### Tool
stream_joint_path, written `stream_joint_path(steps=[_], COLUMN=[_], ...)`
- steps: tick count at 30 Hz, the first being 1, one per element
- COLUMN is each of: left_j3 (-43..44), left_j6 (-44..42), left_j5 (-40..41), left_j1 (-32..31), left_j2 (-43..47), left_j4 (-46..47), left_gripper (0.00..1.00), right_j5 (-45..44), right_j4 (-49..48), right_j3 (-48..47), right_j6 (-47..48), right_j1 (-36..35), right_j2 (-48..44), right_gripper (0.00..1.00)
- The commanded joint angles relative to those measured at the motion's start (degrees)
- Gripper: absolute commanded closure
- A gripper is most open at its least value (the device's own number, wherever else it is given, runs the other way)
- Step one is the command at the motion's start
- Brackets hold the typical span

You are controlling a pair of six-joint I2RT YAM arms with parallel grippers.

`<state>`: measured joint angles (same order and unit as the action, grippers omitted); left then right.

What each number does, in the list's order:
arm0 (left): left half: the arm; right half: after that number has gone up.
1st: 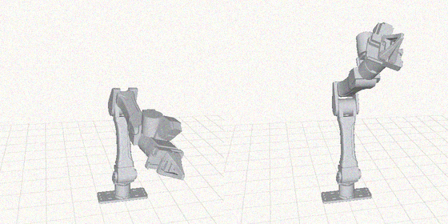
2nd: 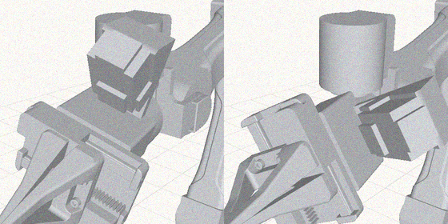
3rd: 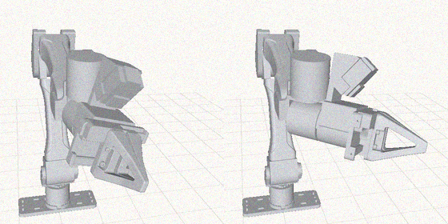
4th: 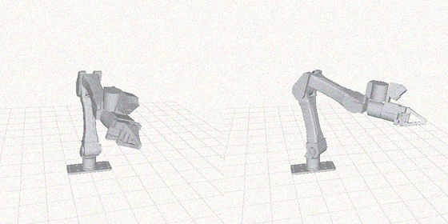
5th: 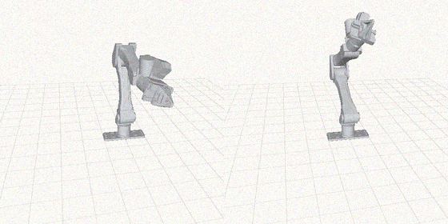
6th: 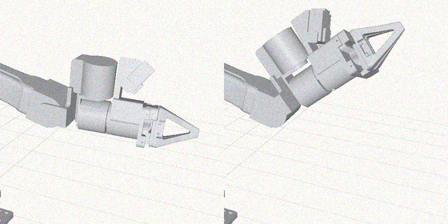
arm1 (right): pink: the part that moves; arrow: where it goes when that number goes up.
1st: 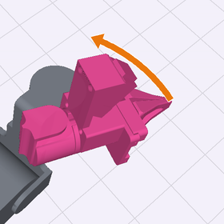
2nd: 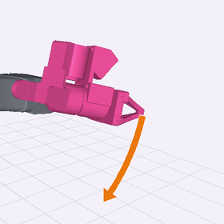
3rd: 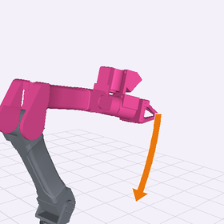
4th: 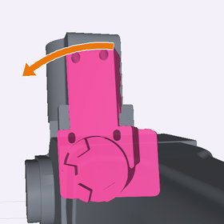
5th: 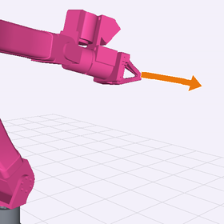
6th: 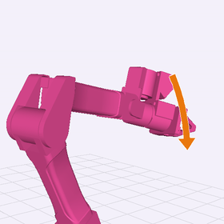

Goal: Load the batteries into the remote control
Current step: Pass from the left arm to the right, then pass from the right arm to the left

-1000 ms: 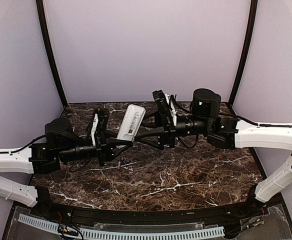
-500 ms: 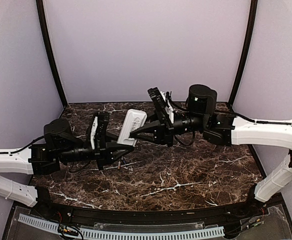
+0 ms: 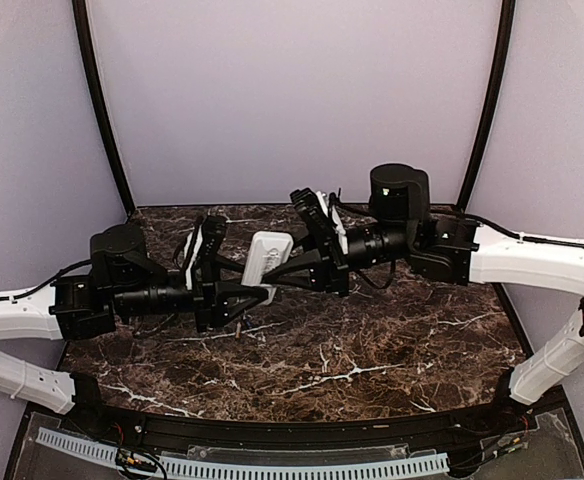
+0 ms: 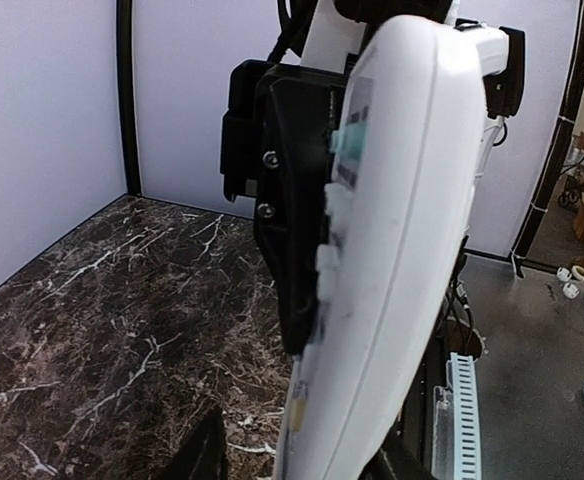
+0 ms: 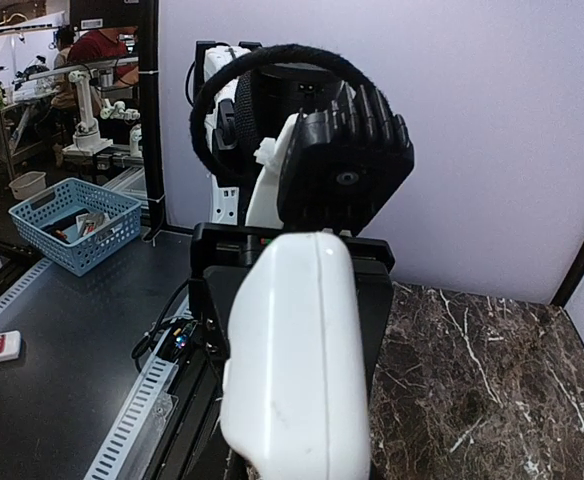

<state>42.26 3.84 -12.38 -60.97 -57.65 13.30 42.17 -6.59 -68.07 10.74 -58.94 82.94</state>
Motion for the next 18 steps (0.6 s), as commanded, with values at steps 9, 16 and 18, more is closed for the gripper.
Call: stream_joint_path(steps=[9, 16, 18], left_j3=[4.01, 4.43, 4.73], left_j6=[-2.62, -2.79, -3.40], left_j5=[-2.99, -11.18, -15.25], left_j1=[0.06, 0.10, 0.26], left_j2=[-3.08, -2.02, -1.13], left_j4=[-5.74, -5.06, -6.49], left_gripper=[0.69, 0.29, 0.18], right_j5=[1.79, 4.85, 6.89], right_j4=[2.90, 6.24, 9.98], right_j3=[-3.73, -5.11, -6.49], right_j6=[4.49, 8.24, 10.87], right_j1=[-0.39, -0.41, -0.44], right_j2=[-1.27, -1.55, -1.75], right_gripper=[0.88, 0.88, 0.88])
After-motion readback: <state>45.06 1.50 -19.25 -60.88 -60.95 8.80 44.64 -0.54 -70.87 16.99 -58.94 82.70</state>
